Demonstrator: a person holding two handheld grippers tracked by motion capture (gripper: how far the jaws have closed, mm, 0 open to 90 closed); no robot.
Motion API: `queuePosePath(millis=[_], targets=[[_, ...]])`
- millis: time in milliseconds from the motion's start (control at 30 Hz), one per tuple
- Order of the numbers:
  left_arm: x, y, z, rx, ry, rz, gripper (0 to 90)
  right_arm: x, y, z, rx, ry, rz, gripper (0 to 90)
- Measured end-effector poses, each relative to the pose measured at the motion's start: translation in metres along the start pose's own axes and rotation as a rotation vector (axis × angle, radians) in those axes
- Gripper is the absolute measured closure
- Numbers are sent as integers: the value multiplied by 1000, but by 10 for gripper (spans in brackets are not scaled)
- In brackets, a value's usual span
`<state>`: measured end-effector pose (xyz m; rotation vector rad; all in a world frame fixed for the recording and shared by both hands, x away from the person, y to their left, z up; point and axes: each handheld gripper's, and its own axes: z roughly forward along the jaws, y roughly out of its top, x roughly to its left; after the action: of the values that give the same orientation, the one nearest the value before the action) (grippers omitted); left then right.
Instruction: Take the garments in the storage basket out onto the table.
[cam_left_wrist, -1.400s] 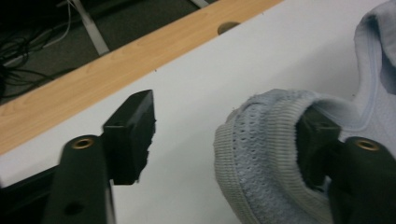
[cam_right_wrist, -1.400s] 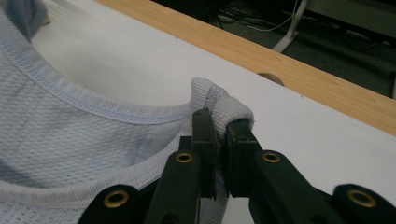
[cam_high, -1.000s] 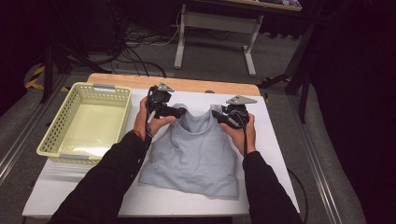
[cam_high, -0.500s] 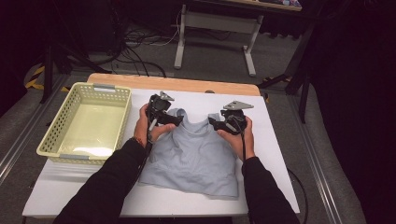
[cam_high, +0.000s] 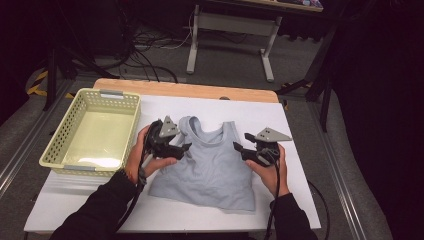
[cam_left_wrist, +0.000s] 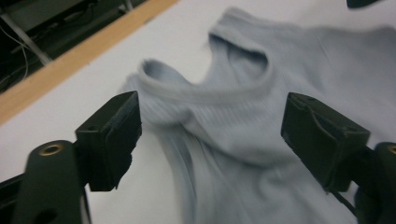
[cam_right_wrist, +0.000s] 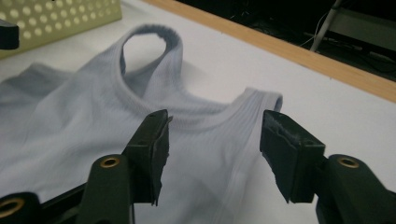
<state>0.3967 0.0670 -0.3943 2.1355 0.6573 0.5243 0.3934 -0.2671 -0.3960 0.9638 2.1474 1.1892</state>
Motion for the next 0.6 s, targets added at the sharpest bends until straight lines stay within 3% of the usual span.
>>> queuePosePath(millis=[33, 67, 200, 267, 333, 367, 433, 500, 533, 600], targets=[[0, 0, 0, 0, 0, 0, 274, 2, -5, -3, 3, 1, -9, 450], [-10, -16, -4, 42, -11, 29, 305, 3, -11, -6, 14, 7, -6, 460], [-22, -42, -10, 87, -65, 38, 419, 7, -24, -12, 53, 26, -3, 502], [-29, -58, -15, 100, -102, 52, 477, 9, -33, -16, 81, 30, 4, 515], [-37, -70, -21, 125, -112, 79, 512, 9, -41, -19, 107, 33, 12, 543], [-40, -74, -25, 139, -125, 105, 522, 8, -44, -20, 113, 36, 19, 548], [-46, -79, -30, 146, -152, 109, 523, 7, -53, -21, 133, 32, 45, 558], [-51, -86, -32, 172, -152, 136, 481, 6, -62, -19, 147, 37, 76, 567], [-52, -89, -31, 177, -159, 131, 472, 7, -66, -18, 155, 38, 79, 573], [-49, -95, -30, 151, -183, 69, 465, 7, -69, -14, 174, 39, 77, 588]])
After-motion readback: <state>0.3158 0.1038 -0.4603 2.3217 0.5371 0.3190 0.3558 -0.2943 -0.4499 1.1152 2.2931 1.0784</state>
